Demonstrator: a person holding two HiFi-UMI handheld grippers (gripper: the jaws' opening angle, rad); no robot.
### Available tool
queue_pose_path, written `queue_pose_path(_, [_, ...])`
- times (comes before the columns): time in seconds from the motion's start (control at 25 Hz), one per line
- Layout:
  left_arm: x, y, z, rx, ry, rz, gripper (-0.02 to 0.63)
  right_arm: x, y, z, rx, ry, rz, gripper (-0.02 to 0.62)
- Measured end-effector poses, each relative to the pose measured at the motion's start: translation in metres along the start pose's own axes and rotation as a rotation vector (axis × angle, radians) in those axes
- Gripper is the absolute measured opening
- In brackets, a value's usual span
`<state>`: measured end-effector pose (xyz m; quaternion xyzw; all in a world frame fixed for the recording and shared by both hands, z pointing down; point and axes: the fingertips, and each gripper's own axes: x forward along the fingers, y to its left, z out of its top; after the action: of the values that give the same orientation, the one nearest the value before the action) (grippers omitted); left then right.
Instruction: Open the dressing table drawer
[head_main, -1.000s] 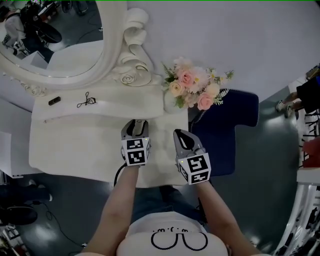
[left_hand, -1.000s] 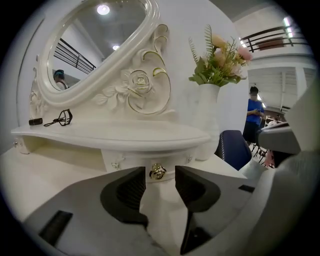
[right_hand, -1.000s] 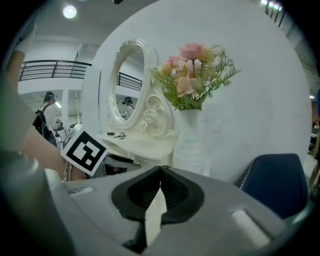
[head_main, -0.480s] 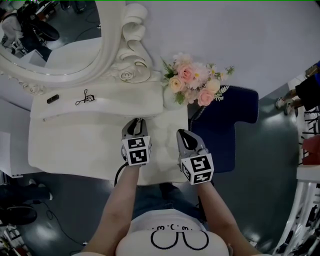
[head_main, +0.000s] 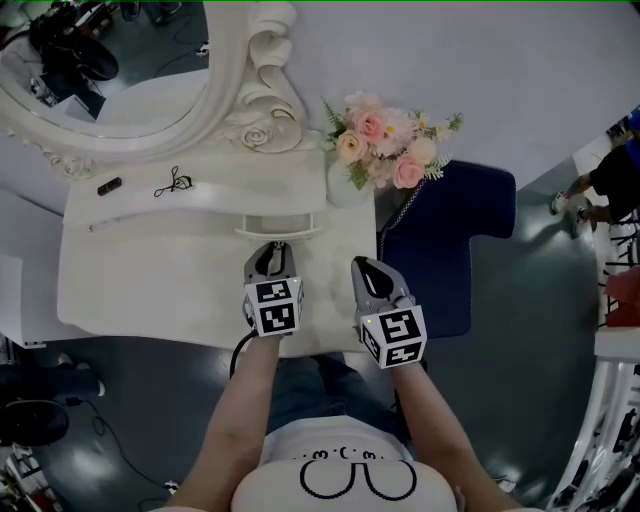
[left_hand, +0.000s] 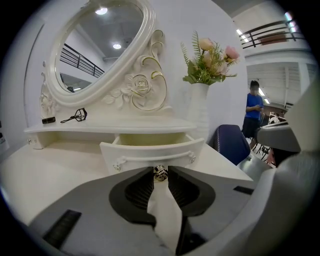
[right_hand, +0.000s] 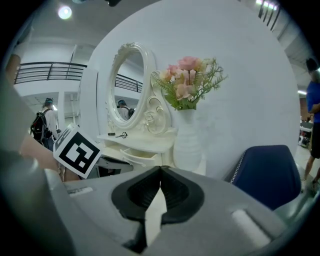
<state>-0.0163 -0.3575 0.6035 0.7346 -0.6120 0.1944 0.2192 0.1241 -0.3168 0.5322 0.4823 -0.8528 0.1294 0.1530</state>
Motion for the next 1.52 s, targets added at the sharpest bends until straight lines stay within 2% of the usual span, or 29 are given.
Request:
queue_pose_path(0.6, [-0.022, -0.007, -0.017, -0.022, 0.008, 0.019, 0.091, -0.012, 0.006, 0.001, 0.002, -0.015, 0.008, -0.002])
queue_pose_path(0.88, [-0.030, -0.001, -0.016, 0.014, 0.018, 0.023, 0.101, -0.012, 0.006, 0.011, 0.011, -0.028, 0.006, -0.002])
queue_pose_path(1.12, [-0.051, 0.000, 0.007, 0.017, -0.044, -0.005, 0.109, -0.014, 0.008, 0.027, 0.023, -0.049, -0.003, -0.002])
queue_pose_path(1.52, [-0.093, 0.025, 0.061, 0.032, -0.160, -0.004, 0.109, -0.033, 0.010, 0.064, 0.040, -0.114, -0.055, -0.002])
